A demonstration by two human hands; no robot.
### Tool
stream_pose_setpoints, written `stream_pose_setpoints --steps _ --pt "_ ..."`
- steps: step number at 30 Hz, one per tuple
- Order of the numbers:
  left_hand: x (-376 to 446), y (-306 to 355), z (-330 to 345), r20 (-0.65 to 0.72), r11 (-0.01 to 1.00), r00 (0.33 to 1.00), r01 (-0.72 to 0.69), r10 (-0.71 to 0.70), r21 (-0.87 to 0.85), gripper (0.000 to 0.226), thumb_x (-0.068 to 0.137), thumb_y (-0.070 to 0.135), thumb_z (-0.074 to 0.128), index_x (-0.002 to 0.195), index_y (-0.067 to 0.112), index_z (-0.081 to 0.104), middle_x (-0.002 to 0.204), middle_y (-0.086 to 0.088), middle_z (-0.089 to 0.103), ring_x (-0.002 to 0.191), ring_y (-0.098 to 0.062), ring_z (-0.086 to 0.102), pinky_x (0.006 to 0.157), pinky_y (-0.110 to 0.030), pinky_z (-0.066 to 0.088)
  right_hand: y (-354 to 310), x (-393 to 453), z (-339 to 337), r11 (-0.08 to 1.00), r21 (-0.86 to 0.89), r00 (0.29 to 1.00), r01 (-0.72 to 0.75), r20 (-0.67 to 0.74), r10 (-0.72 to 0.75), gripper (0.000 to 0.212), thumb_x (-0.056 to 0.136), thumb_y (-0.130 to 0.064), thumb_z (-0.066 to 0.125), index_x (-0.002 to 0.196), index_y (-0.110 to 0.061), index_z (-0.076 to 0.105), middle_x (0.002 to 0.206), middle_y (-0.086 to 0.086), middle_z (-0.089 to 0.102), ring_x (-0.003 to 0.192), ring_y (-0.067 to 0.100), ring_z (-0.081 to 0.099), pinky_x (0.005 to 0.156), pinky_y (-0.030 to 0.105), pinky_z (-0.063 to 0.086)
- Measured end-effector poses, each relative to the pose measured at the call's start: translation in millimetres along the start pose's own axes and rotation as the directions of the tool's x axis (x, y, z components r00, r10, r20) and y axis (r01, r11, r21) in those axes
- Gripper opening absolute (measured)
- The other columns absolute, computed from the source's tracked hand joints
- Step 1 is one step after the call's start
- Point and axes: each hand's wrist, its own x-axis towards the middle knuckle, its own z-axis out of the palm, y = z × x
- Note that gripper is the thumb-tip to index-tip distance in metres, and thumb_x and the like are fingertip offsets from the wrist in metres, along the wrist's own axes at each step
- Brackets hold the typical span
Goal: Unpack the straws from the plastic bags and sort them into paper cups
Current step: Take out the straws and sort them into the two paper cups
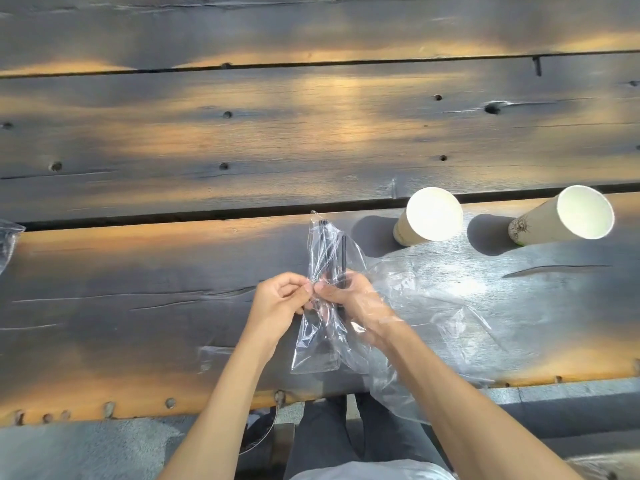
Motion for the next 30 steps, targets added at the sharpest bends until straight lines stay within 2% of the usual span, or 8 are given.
stream_pose_setpoints --steps 7,10,14,16,20,22,27,30 --pt "-4 -4 2 -0.057 0.98 0.995 0.069 -0.08 -0.188 0.006 0.097 0.002 0.058 0.092 0.002 0.062 0.078 -0.006 0.067 0.065 -0.014 0.064 0.071 -0.032 0.051 -10 -1 8 1.0 0.017 1.0 0.025 -0.009 -0.025 0.05 0.085 -0.032 0.077 0.107 0.01 0.061 0.086 0.022 0.067 0.077 0.034 0.061 0.074 0.04 0.052" --pt "-3 -1 -4 -0.107 0.969 0.988 0.087 -0.114 -0.23 0.009 0.098 0.004 0.056 0.091 0.005 0.062 0.073 -0.002 0.064 0.065 -0.016 0.059 0.067 -0.029 0.052 -11 -1 9 0.998 -0.057 0.999 0.024 -0.027 -0.026 0.035 0.092 -0.033 0.069 0.106 -0.001 0.067 0.084 0.01 0.074 0.076 0.029 0.07 0.076 0.037 0.056" --pt "-3 5 -10 -0.014 0.979 0.983 0.182 -0.184 -0.087 0.021 0.093 0.031 0.066 0.106 0.015 0.064 0.088 -0.002 0.071 0.074 -0.017 0.066 0.073 -0.032 0.059 -13 -2 11 0.999 0.035 0.999 0.037 -0.025 -0.036 0.031 0.098 -0.033 0.06 0.106 -0.003 0.061 0.07 0.004 0.066 0.056 0.018 0.061 0.057 0.033 0.052" --pt "-6 4 -8 0.035 0.987 0.987 0.154 -0.156 0.041 0.02 0.088 0.028 0.073 0.105 0.018 0.066 0.091 -0.004 0.074 0.076 -0.014 0.069 0.074 -0.027 0.056 -17 -4 13 0.996 0.075 0.998 0.052 -0.05 -0.049 0.028 0.101 -0.031 0.056 0.106 -0.003 0.057 0.069 0.009 0.06 0.051 0.018 0.053 0.048 0.031 0.048" --pt "-3 2 -17 -0.133 0.993 0.989 0.081 -0.069 0.088 0.012 0.094 0.011 0.065 0.087 0.004 0.072 0.062 -0.001 0.067 0.052 -0.005 0.058 0.059 -0.018 0.047 -26 -4 17 0.996 0.024 0.993 0.087 -0.084 -0.085 0.021 0.102 -0.029 0.053 0.096 -0.009 0.055 0.07 0.009 0.051 0.059 0.021 0.045 0.06 0.033 0.048" --pt "2 3 -27 -0.184 0.994 0.982 0.066 -0.05 0.084 0.019 0.096 0.013 0.061 0.085 0.003 0.072 0.052 0.004 0.058 0.044 -0.006 0.05 0.053 -0.019 0.045 -33 -5 16 0.996 0.033 0.993 0.081 -0.084 -0.078 0.022 0.103 -0.028 0.051 0.086 -0.013 0.049 0.064 0.004 0.045 0.053 0.017 0.039 0.051 0.028 0.04" --pt "13 3 -56 -0.194 0.992 0.981 0.027 -0.003 0.125 0.023 0.1 0.012 0.056 0.084 0.004 0.071 0.06 -0.006 0.059 0.042 -0.01 0.046 0.048 -0.027 0.041 -48 -7 16 0.976 0.217 0.993 -0.001 0.114 -0.025 0.027 0.102 -0.03 0.054 0.08 -0.016 0.045 0.06 -0.002 0.037 0.046 0.01 0.027 0.036 0.02 0.027" --pt "14 6 -63 -0.214 0.994 0.977 0.039 -0.016 0.102 0.025 0.1 0.013 0.056 0.081 0.01 0.072 0.06 -0.005 0.06 0.044 -0.013 0.043 0.045 -0.023 0.038 -56 -5 27 0.963 0.265 0.993 0.041 0.093 -0.068 0.023 0.101 -0.029 0.055 0.085 -0.015 0.048 0.057 -0.004 0.036 0.043 0.008 0.028 0.037 0.019 0.022"
